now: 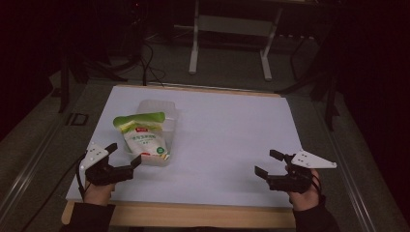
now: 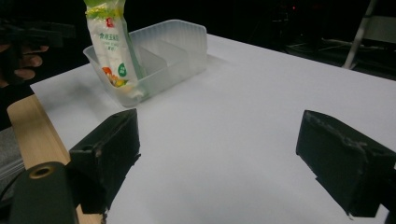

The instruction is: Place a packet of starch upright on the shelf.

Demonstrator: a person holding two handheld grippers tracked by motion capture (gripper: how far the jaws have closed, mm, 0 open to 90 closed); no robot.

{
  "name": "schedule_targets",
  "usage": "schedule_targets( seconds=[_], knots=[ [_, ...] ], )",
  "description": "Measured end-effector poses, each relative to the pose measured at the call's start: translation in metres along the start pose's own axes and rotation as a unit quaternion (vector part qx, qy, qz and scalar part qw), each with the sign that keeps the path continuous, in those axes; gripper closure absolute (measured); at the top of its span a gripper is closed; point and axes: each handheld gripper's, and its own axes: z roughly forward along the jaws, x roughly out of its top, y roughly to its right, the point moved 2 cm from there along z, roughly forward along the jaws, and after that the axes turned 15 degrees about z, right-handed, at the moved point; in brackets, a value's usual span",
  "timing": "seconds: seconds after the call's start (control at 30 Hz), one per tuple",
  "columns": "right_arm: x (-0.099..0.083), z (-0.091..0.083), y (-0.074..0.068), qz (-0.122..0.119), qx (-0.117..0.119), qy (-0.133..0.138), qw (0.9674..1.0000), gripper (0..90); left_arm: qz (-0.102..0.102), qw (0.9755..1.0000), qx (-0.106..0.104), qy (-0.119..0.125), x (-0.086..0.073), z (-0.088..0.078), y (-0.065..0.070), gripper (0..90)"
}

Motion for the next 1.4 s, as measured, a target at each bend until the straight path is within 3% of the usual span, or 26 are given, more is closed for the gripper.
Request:
schedule_targets(
  seconds=[0.2,0.37,0.47,0.5,0.6,0.8,0.97,1.1,1.17,1.23,1.27,1.3,1.33,1.4],
  knots=[
    [-0.003,-0.001,0.001,0.003,-0.001,0.002,1.0,13.3,0.015,0.9995,-0.021,0.016,0.004,-0.003,0.018,0.8],
    [-0.006,0.0,0.003,0.011,0.004,0.001,0.9999,13.2,0.035,0.9976,-0.053,0.026,0.007,0.002,0.031,0.9],
    [-0.008,0.001,0.003,0.01,0.001,-0.001,1.0,13.2,0.036,0.997,-0.064,0.027,0.007,0.004,0.035,0.9],
    [-0.009,0.002,0.003,0.011,0.002,-0.001,0.9999,13.2,0.038,0.9956,-0.081,0.028,0.007,0.007,0.042,0.9],
    [-0.014,0.006,0.005,0.01,0.001,-0.006,0.9999,13.2,0.043,0.9932,-0.104,0.029,0.005,0.012,0.048,0.9],
    [-0.021,0.012,0.005,0.001,0.004,-0.012,0.9999,13.2,0.066,0.9876,-0.139,0.029,0.003,0.018,0.06,0.9],
    [-0.03,0.023,0.004,-0.001,0.017,-0.017,0.9997,13.2,0.077,0.9802,-0.181,0.021,-0.003,0.023,0.069,0.9],
    [-0.037,0.032,0.002,-0.006,0.032,-0.03,0.999,13.2,0.085,0.9755,-0.202,0.016,-0.006,0.026,0.075,0.9],
    [-0.039,0.034,0.001,-0.008,0.035,-0.035,0.9987,13.3,0.091,0.9708,-0.221,0.018,-0.008,0.028,0.078,0.9],
    [-0.039,0.034,0.0,-0.01,0.037,-0.033,0.9987,13.6,0.097,0.9644,-0.245,0.02,-0.012,0.03,0.081,0.9],
    [-0.039,0.034,0.0,-0.01,0.037,-0.033,0.9987,13.6,0.097,0.9644,-0.245,0.02,-0.012,0.03,0.081,0.9],
    [-0.039,0.034,0.001,-0.01,0.037,-0.031,0.9988,13.6,0.098,0.9597,-0.263,0.016,-0.016,0.033,0.084,0.9],
    [-0.038,0.033,0.001,-0.009,0.037,-0.029,0.9989,13.6,0.1,0.9576,-0.27,0.01,-0.018,0.034,0.085,0.9],
    [-0.038,0.032,0.001,-0.01,0.034,-0.027,0.999,13.6,0.106,0.9558,-0.274,0.003,-0.02,0.036,0.088,0.9]
  ],
)
